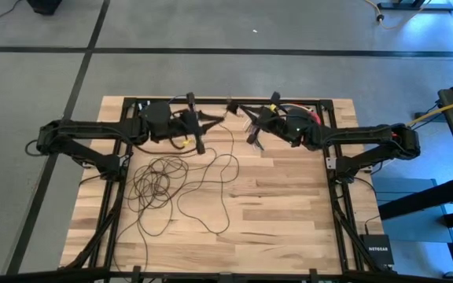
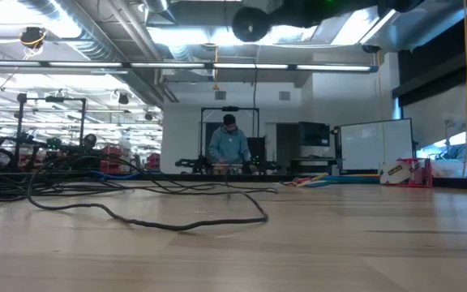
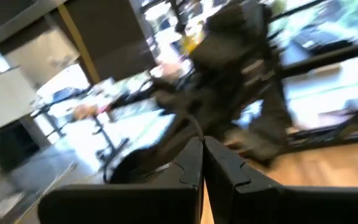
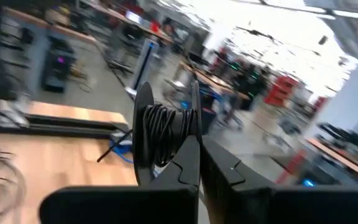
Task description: Coiling cords
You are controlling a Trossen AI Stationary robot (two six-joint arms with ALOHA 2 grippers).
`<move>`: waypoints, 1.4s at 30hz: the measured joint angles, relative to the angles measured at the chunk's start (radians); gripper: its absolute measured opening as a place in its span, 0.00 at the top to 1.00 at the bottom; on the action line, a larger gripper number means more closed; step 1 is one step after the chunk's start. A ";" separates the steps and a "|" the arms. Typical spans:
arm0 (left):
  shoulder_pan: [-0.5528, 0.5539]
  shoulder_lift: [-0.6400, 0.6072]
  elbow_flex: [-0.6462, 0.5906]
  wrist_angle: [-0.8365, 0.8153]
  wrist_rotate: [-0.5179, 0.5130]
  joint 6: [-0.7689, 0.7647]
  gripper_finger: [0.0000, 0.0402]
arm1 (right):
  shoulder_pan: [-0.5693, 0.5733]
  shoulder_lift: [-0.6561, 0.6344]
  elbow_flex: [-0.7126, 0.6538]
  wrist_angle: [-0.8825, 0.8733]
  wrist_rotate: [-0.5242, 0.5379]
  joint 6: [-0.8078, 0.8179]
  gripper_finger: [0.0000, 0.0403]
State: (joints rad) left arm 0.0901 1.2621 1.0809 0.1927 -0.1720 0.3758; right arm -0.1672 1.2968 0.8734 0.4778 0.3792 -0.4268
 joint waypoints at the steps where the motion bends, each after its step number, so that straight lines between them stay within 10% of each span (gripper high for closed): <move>1: -0.015 0.000 0.000 0.006 0.002 0.005 1.00 | -0.008 0.000 0.000 -0.005 0.011 0.000 0.98; 10: -0.028 -0.030 0.000 -0.030 -0.263 0.077 1.00 | -0.004 0.000 0.000 -0.016 -0.023 0.000 0.98; 22: 0.066 -0.038 0.000 -0.160 -0.271 -0.032 1.00 | 0.056 -0.001 0.000 0.110 0.091 -0.154 0.98; 42: -0.104 -0.091 -0.001 0.025 -0.159 0.039 1.00 | -0.039 0.004 0.000 -0.001 0.091 -0.064 0.98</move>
State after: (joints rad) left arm -0.0138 1.1708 1.0801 0.2177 -0.3310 0.4149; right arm -0.2062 1.3006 0.8734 0.4763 0.4698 -0.4905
